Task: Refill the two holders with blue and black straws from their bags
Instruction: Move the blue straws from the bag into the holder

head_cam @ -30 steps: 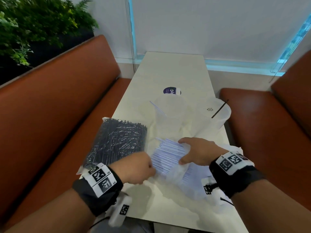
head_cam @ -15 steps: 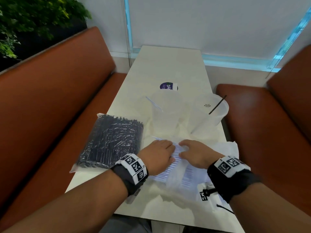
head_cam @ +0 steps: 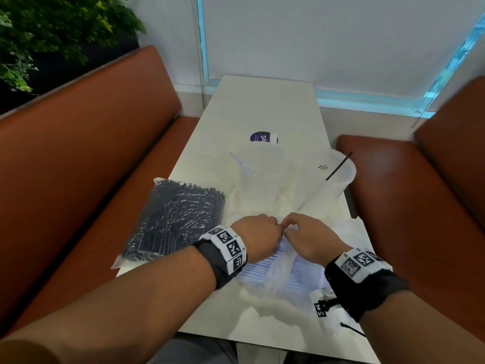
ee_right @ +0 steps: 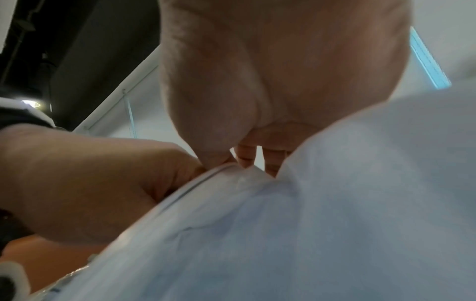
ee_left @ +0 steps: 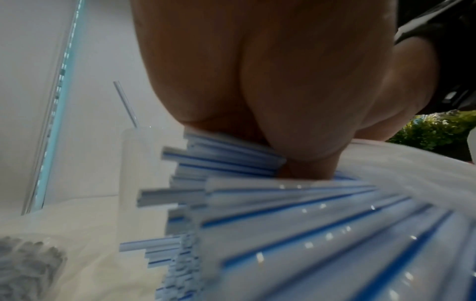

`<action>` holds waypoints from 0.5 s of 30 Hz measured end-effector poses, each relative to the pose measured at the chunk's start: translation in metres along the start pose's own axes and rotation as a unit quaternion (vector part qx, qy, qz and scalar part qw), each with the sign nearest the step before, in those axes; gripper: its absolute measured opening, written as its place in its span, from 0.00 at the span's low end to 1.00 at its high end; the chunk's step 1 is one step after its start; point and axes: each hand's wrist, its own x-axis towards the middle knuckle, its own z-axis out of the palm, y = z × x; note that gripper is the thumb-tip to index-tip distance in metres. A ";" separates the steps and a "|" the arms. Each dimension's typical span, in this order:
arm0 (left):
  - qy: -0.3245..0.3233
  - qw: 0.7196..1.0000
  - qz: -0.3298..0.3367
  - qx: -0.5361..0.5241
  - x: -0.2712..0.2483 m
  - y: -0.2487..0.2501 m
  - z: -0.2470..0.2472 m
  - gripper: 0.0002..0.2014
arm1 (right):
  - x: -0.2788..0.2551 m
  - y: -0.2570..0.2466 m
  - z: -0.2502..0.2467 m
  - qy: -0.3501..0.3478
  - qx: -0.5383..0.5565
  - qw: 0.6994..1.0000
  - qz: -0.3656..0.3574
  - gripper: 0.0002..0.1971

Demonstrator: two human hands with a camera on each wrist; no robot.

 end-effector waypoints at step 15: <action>0.025 0.987 -0.020 0.160 -0.037 -0.084 -0.013 0.14 | 0.001 0.015 0.013 0.067 0.053 0.996 0.003 0.13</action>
